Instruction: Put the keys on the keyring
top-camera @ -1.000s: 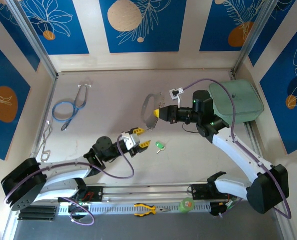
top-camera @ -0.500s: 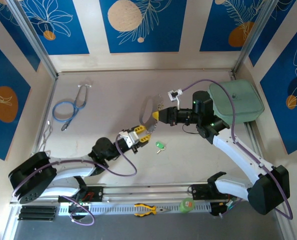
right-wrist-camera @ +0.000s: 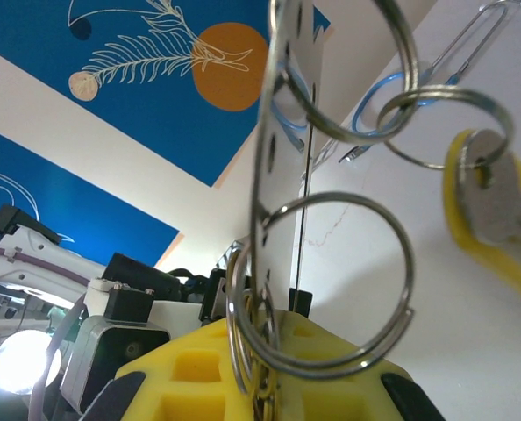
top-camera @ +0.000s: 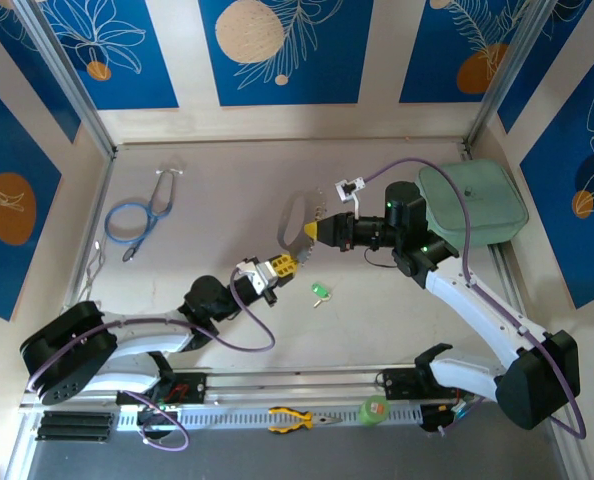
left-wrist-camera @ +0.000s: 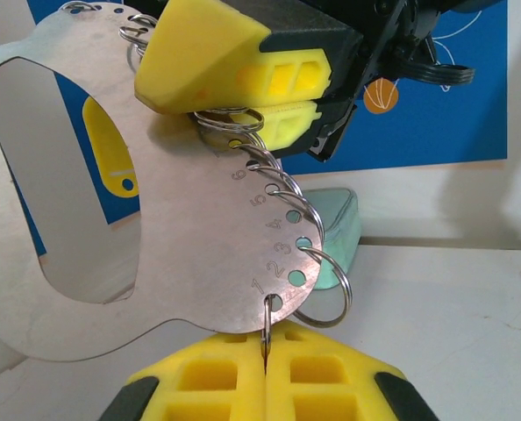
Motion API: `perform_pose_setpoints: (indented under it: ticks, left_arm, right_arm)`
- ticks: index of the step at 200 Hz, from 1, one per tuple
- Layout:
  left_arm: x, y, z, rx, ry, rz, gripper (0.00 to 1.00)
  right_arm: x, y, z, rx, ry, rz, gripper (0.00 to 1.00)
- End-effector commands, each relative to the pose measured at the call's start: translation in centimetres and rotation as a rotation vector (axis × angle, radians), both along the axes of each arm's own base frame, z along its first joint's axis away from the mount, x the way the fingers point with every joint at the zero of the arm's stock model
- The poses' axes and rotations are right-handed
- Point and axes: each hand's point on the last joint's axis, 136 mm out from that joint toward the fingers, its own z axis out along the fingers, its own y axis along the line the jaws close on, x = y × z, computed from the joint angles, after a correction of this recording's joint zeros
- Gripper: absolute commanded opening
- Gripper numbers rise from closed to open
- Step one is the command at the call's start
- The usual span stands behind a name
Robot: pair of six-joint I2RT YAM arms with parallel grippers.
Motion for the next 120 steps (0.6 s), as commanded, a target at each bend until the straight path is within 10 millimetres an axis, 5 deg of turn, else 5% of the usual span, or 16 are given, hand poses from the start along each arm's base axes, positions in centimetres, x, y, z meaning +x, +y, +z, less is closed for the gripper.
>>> perform_pose_setpoints:
  ticks: [1,16,33,71,94,120]
  left_arm:
    - [0.2,0.5,0.9,-0.033,0.005,0.023,0.00]
    - [0.7,0.9,0.7,-0.011,0.037,0.062,0.00]
    - [2.0,1.5,-0.6,0.091,0.118,0.142,0.00]
    - [3.2,4.4,-4.6,0.581,0.283,0.292,0.00]
    - [2.5,6.3,-5.1,0.826,0.273,0.290,0.00]
    - [2.0,6.9,-3.4,0.951,0.201,0.247,0.00]
  right_arm:
    - [0.2,-0.5,-0.2,-0.026,-0.015,-0.038,0.02]
    - [1.5,-1.3,-1.9,-0.090,0.027,-0.126,0.32]
    - [3.4,-3.3,-5.0,-0.210,0.108,-0.270,0.42]
    - [5.7,-7.8,-9.8,-0.332,0.285,-0.442,0.44]
    - [6.3,-7.9,-9.1,-0.356,0.240,-0.429,0.43]
    - [6.4,-7.0,-7.3,-0.390,0.125,-0.375,0.41]
